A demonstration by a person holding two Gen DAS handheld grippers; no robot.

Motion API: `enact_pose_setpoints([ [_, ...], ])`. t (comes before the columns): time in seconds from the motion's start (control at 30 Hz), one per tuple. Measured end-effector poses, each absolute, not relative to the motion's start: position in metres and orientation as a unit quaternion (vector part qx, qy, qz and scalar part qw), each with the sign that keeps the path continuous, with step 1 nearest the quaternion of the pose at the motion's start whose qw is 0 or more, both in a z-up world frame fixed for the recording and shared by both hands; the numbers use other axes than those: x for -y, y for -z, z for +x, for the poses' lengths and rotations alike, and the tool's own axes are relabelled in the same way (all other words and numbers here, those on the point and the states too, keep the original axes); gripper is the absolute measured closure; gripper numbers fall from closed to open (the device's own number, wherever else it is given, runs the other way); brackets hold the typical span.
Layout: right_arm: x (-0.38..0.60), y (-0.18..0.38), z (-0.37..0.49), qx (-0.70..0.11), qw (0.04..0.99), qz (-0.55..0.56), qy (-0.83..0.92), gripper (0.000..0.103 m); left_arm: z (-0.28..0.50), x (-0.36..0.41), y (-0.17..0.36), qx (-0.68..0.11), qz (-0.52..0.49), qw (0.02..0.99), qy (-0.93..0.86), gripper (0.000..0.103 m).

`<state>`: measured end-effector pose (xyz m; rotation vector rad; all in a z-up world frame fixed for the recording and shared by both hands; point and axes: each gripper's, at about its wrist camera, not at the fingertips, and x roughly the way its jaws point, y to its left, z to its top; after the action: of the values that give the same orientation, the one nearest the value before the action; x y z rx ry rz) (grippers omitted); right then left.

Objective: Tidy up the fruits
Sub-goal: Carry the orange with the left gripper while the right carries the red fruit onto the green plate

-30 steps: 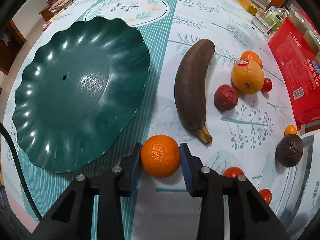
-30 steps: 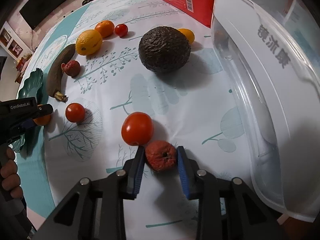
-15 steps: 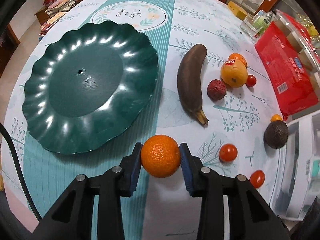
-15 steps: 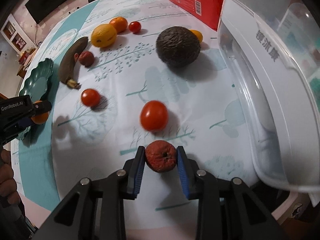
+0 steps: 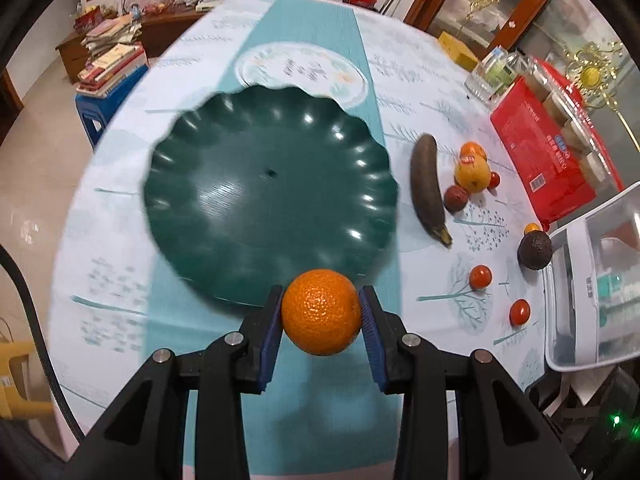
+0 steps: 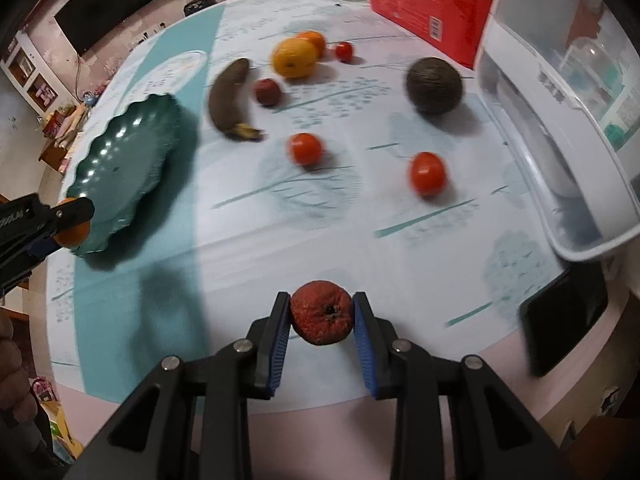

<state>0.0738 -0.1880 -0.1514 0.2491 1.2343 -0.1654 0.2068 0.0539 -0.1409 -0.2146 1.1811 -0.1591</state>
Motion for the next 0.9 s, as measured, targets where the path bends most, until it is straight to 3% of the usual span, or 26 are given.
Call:
enact_pose_setpoints([
  [0.37,0.119,0.137,0.103,-0.537,0.830,0.132,0.076,0.072,0.229,-0.134,0.130,-0.529,-0.082,0.839,0.097,0.067],
  [0.67,0.076,0.117,0.148,-0.494,0.861,0.101,0.064,0.072,0.253,-0.155,0.151,-0.545,-0.091,0.824,0.121,0.067],
  [0.9,0.043,0.131,0.165,-0.499,0.864,0.054,0.031,0.072,0.268,-0.156,0.175,-0.568,-0.111,0.803,0.142,0.067],
])
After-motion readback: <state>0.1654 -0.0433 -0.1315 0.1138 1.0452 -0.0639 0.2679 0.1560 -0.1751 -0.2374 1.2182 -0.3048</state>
